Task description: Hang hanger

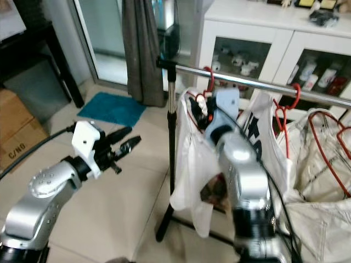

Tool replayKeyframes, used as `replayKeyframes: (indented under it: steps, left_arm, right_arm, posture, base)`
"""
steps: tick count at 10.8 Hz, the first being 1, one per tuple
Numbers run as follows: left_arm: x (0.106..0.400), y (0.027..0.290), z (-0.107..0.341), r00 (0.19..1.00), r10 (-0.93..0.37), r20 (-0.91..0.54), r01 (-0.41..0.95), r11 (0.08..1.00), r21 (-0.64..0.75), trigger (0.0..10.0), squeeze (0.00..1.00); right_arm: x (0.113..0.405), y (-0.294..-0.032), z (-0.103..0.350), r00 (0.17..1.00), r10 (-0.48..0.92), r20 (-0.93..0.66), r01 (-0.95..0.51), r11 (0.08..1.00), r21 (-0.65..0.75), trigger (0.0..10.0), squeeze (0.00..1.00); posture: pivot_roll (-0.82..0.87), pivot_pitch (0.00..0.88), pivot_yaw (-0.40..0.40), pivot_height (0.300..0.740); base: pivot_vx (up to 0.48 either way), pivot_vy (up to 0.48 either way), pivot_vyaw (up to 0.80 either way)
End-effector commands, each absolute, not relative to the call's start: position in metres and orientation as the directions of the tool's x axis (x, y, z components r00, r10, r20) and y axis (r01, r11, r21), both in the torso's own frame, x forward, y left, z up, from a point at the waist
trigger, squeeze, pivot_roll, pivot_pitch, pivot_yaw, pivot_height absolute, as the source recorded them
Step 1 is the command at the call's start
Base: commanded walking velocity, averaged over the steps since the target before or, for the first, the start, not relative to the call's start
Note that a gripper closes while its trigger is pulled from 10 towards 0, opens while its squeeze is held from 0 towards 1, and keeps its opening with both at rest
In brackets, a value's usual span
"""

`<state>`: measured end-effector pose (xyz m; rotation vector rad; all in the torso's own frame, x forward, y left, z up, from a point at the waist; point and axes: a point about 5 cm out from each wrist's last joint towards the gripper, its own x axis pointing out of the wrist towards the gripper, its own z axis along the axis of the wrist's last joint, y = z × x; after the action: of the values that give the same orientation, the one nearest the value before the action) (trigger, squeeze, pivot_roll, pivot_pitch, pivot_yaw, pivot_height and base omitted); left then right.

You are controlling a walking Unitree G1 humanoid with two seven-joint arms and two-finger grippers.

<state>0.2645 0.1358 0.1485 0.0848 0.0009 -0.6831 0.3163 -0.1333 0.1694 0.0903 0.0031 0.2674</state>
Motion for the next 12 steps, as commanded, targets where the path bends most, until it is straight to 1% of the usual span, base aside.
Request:
replayKeyframes:
  steps: [1,2,3,7,8,9,11,12]
  left_arm:
    - [0.267,0.137,0.149,0.797,-0.604,-0.015,0.602,0.793,0.089,10.0,0.0]
    - [0.268,0.136,0.15,0.799,-0.602,-0.009,0.6,0.795,0.094,10.0,0.0]
    - [0.268,0.135,0.15,0.798,-0.602,-0.006,0.6,0.794,0.098,10.0,0.0]
    - [0.266,0.132,0.147,0.782,-0.623,-0.02,0.621,0.776,0.113,10.0,0.0]
    - [0.266,0.132,0.146,0.779,-0.626,-0.027,0.624,0.772,0.116,10.0,0.0]
    - [0.264,0.133,0.143,0.766,-0.641,-0.044,0.642,0.763,0.077,10.0,0.0]
    - [0.25,0.131,0.135,0.663,-0.741,-0.105,0.749,0.658,0.078,10.0,0.0]
    - [0.248,0.132,0.139,0.64,-0.763,-0.091,0.768,0.637,0.066,10.0,0.0]
  right_arm:
    - [0.311,-0.131,0.178,0.965,0.254,0.061,-0.259,0.962,0.089,10.0,1.0]
    - [0.308,-0.128,0.181,0.961,0.262,0.084,-0.267,0.962,0.057,10.0,1.0]
    - [0.307,-0.128,0.182,0.961,0.261,0.092,-0.266,0.962,0.054,10.0,1.0]
    - [0.298,-0.136,0.186,0.955,0.277,0.107,-0.283,0.958,0.041,10.0,1.0]
    - [0.297,-0.139,0.186,0.954,0.287,0.084,-0.288,0.958,0.002,10.0,1.0]
    - [0.296,-0.141,0.184,0.955,0.297,0.029,-0.296,0.955,-0.025,10.0,1.0]
    - [0.296,-0.146,0.177,0.956,0.277,-0.091,-0.283,0.958,-0.055,10.0,1.0]
    - [0.304,-0.153,0.176,0.967,0.22,-0.131,-0.228,0.973,-0.042,10.0,1.0]
  posture:
    - [-0.02,0.0,0.011,0.74]
    - [-0.02,0.0,0.014,0.74]
    - [-0.02,0.0,0.014,0.74]
    - [-0.02,0.0,0.02,0.74]
    - [-0.02,0.0,0.019,0.74]
    - [-0.02,0.0,0.018,0.74]
    - [-0.02,0.0,0.018,0.74]
    - [-0.02,0.0,0.018,0.74]
  base:
    - [0.0,-0.371,0.0]
    - [0.0,-0.375,0.0]
    - [0.0,-0.375,0.0]
    - [0.0,-0.371,0.0]
    - [0.0,-0.368,0.0]
    - [0.0,0.0,0.0]
    - [0.0,0.0,0.0]
    - [0.0,0.0,0.0]
